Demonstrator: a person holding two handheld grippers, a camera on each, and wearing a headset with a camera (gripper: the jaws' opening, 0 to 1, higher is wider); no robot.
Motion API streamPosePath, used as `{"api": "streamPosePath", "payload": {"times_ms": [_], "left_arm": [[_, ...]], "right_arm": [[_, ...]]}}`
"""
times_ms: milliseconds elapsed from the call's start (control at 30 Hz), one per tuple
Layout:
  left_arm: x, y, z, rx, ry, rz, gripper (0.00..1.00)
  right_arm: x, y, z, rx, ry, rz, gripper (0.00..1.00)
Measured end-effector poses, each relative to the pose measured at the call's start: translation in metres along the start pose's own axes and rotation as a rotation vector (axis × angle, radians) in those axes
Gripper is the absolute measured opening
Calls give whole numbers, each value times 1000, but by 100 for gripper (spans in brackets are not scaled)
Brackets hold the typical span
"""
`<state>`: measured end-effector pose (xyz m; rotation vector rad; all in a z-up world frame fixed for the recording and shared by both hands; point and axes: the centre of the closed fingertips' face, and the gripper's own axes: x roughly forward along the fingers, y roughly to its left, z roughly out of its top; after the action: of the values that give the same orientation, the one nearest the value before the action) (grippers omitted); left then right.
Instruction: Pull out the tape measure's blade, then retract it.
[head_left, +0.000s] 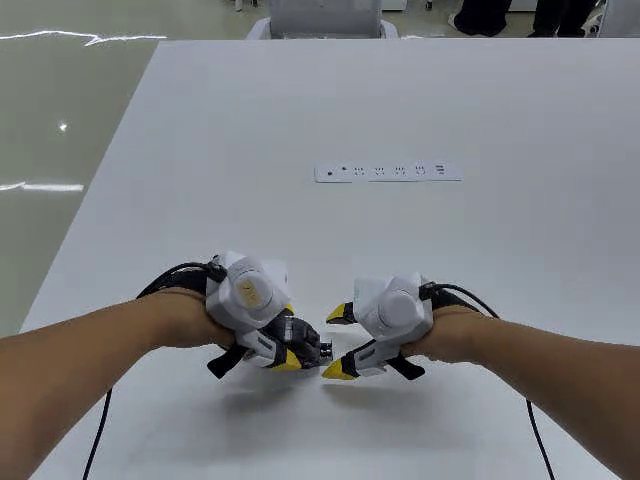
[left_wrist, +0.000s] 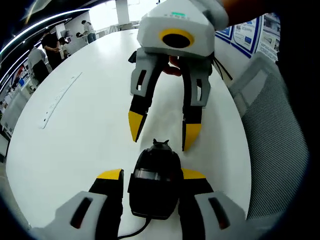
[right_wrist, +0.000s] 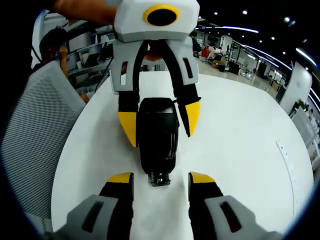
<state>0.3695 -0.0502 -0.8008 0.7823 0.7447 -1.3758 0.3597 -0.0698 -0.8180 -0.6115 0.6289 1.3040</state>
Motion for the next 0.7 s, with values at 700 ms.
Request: {"api": "streamPosePath", "payload": {"times_ms": [700], "left_arm": [[4,-2,-3,67,30,-14,33]], "right_arm": [[8,2,-7,-64,87,38,22]]}}
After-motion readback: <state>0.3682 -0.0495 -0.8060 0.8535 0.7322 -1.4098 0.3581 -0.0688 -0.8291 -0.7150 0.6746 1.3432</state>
